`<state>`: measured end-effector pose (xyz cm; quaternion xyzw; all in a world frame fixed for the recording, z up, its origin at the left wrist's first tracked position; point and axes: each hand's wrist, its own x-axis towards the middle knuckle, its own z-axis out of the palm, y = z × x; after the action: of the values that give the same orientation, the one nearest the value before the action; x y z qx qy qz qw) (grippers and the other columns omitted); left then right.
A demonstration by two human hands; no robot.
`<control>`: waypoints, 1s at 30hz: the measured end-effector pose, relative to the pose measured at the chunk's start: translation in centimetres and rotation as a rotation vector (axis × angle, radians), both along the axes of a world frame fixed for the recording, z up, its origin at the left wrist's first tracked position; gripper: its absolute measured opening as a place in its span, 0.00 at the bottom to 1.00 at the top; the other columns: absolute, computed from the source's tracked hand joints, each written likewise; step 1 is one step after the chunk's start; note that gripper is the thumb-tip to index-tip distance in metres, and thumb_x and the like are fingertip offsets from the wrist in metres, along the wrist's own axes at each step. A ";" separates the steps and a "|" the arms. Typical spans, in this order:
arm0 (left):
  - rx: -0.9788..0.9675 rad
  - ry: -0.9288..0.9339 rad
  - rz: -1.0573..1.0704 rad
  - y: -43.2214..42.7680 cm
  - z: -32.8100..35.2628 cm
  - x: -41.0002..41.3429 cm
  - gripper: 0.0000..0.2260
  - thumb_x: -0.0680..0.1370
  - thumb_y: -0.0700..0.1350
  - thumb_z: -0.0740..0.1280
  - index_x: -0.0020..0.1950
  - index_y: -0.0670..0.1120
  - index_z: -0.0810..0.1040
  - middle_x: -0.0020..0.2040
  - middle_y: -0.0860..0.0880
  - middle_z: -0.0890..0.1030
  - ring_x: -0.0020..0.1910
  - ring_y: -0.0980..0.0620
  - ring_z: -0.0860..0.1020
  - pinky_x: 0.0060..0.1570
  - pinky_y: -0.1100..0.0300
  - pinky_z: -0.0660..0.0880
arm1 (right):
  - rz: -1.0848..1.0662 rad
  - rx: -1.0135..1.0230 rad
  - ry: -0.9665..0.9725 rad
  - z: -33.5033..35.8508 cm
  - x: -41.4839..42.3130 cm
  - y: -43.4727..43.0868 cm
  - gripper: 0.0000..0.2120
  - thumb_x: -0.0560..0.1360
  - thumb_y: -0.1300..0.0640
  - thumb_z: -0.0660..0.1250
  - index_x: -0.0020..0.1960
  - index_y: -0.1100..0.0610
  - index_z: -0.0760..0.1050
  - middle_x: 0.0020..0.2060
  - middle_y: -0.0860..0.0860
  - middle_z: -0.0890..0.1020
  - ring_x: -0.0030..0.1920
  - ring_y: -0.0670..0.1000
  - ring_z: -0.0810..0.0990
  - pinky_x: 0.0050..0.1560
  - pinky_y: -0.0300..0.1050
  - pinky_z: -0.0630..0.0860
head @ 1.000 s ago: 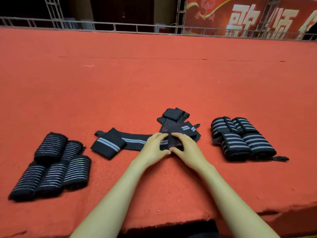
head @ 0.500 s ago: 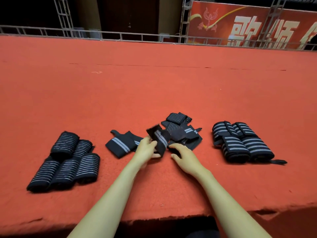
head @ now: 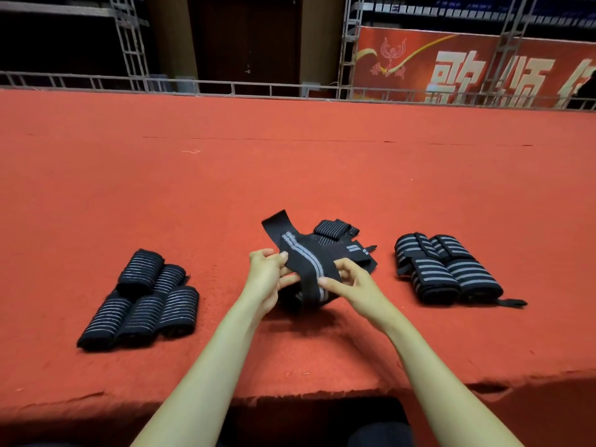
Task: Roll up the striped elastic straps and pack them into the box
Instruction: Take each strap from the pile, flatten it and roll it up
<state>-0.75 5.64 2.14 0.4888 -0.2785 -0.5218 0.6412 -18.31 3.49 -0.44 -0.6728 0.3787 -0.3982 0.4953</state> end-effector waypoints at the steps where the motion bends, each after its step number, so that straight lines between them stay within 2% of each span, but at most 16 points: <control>1: -0.004 0.027 0.029 0.1 0.2 0.0 0.12 0.80 0.34 0.58 0.61 0.41 0.59 0.54 0.38 0.75 0.42 0.47 0.79 0.29 0.59 0.79 | -0.029 0.009 -0.040 0.3 0.1 0.1 0.08 0.73 0.60 0.72 0.51 0.56 0.75 0.42 0.47 0.83 0.42 0.41 0.80 0.45 0.35 0.73; 4: -0.007 0.054 0.061 0.4 0.4 0.3 0.13 0.80 0.34 0.58 0.63 0.41 0.60 0.58 0.36 0.75 0.45 0.46 0.80 0.28 0.58 0.79 | -0.090 0.008 -0.078 1.1 -0.1 0.1 0.09 0.73 0.58 0.72 0.50 0.57 0.76 0.41 0.49 0.83 0.41 0.45 0.80 0.44 0.40 0.73; 6: -0.034 0.053 0.052 0.8 0.6 0.4 0.14 0.81 0.34 0.58 0.66 0.37 0.61 0.59 0.36 0.76 0.44 0.48 0.80 0.29 0.58 0.79 | 0.009 0.019 0.000 1.6 -0.7 0.2 0.14 0.72 0.57 0.74 0.55 0.55 0.75 0.47 0.49 0.84 0.47 0.46 0.82 0.50 0.40 0.76; 8: -0.060 0.062 0.059 1.1 1.0 0.6 0.14 0.81 0.34 0.57 0.66 0.36 0.63 0.54 0.38 0.78 0.42 0.49 0.80 0.30 0.60 0.79 | 0.182 0.095 0.119 1.5 -1.5 0.4 0.23 0.69 0.59 0.76 0.61 0.53 0.73 0.55 0.49 0.83 0.57 0.46 0.80 0.58 0.42 0.75; 10: -0.083 0.088 0.086 1.5 1.5 1.2 0.13 0.81 0.33 0.57 0.65 0.38 0.64 0.47 0.42 0.79 0.41 0.49 0.80 0.30 0.60 0.79 | 0.311 0.161 0.247 1.2 -2.2 0.8 0.27 0.68 0.62 0.77 0.64 0.53 0.73 0.58 0.47 0.82 0.60 0.46 0.79 0.62 0.43 0.74; 13: -0.091 0.121 0.132 1.9 2.0 2.2 0.12 0.81 0.33 0.57 0.63 0.41 0.65 0.45 0.43 0.79 0.40 0.48 0.80 0.29 0.59 0.79 | 0.367 0.130 0.384 0.4 -3.0 1.2 0.20 0.69 0.60 0.76 0.59 0.54 0.79 0.56 0.48 0.83 0.59 0.46 0.79 0.63 0.43 0.73; 16: -0.069 0.101 0.171 2.3 1.5 2.9 0.10 0.81 0.33 0.57 0.62 0.42 0.65 0.45 0.45 0.78 0.41 0.50 0.79 0.31 0.58 0.80 | 0.274 0.095 0.338 0.5 -3.7 1.0 0.12 0.70 0.60 0.75 0.53 0.58 0.81 0.51 0.51 0.85 0.51 0.47 0.81 0.59 0.49 0.76; 18: -0.028 0.081 0.227 2.4 0.9 3.4 0.11 0.80 0.33 0.58 0.61 0.42 0.66 0.46 0.46 0.77 0.41 0.52 0.77 0.36 0.57 0.78 | 0.124 -0.025 0.394 1.3 -4.1 0.8 0.07 0.71 0.57 0.74 0.47 0.56 0.79 0.44 0.50 0.84 0.45 0.47 0.80 0.53 0.51 0.76; 20: 0.016 -0.010 0.272 2.3 0.2 3.9 0.10 0.79 0.34 0.61 0.60 0.41 0.69 0.46 0.46 0.76 0.39 0.54 0.74 0.40 0.60 0.74 | -0.183 -0.285 0.608 2.3 -4.5 0.4 0.12 0.71 0.49 0.73 0.38 0.53 0.72 0.36 0.47 0.78 0.40 0.50 0.76 0.43 0.51 0.71; 21: 0.037 -0.078 0.280 2.4 -0.2 4.0 0.10 0.79 0.35 0.62 0.60 0.41 0.70 0.45 0.46 0.75 0.38 0.55 0.72 0.40 0.62 0.71 | -0.338 -0.424 0.685 2.6 -4.6 0.3 0.14 0.71 0.48 0.73 0.37 0.52 0.70 0.35 0.47 0.76 0.39 0.51 0.74 0.40 0.50 0.68; 23: 0.054 -0.113 0.266 2.7 -0.8 3.8 0.12 0.78 0.37 0.64 0.61 0.41 0.70 0.41 0.47 0.72 0.34 0.55 0.68 0.35 0.63 0.68 | -0.539 -0.685 0.718 2.6 -4.7 0.1 0.13 0.71 0.48 0.73 0.39 0.54 0.71 0.36 0.50 0.76 0.39 0.55 0.75 0.40 0.49 0.67; 25: 0.029 0.025 0.235 3.2 -0.9 3.4 0.13 0.79 0.34 0.62 0.62 0.42 0.66 0.39 0.47 0.71 0.33 0.55 0.69 0.32 0.64 0.72 | -0.625 -0.910 0.721 1.3 -4.7 0.0 0.12 0.70 0.51 0.73 0.41 0.58 0.74 0.35 0.53 0.76 0.36 0.59 0.76 0.39 0.51 0.69; 27: 0.017 0.186 0.256 3.7 -0.7 3.0 0.13 0.80 0.30 0.57 0.61 0.43 0.64 0.42 0.45 0.71 0.37 0.52 0.73 0.40 0.59 0.77 | -0.670 -1.029 0.721 -0.2 -4.5 0.3 0.09 0.69 0.52 0.71 0.41 0.57 0.76 0.35 0.52 0.76 0.35 0.58 0.76 0.39 0.51 0.68; 28: 0.022 0.246 0.279 3.9 -0.7 2.9 0.11 0.80 0.29 0.55 0.58 0.41 0.65 0.42 0.44 0.70 0.39 0.50 0.74 0.43 0.56 0.77 | -0.669 -1.055 0.720 -0.9 -4.5 0.7 0.08 0.69 0.52 0.70 0.42 0.57 0.77 0.35 0.52 0.76 0.35 0.57 0.76 0.40 0.50 0.67; 30: 0.034 0.317 0.327 4.3 -1.0 3.3 0.07 0.79 0.30 0.53 0.47 0.39 0.68 0.41 0.44 0.69 0.38 0.49 0.73 0.39 0.57 0.78 | -0.620 -1.046 0.748 -2.2 -4.6 1.2 0.07 0.68 0.53 0.70 0.42 0.56 0.78 0.36 0.50 0.77 0.36 0.55 0.77 0.39 0.49 0.70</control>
<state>2.51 9.92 1.14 0.4502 -0.0825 -0.4859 0.7446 -22.86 4.64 -2.64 -0.7751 0.4564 -0.3928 -0.1914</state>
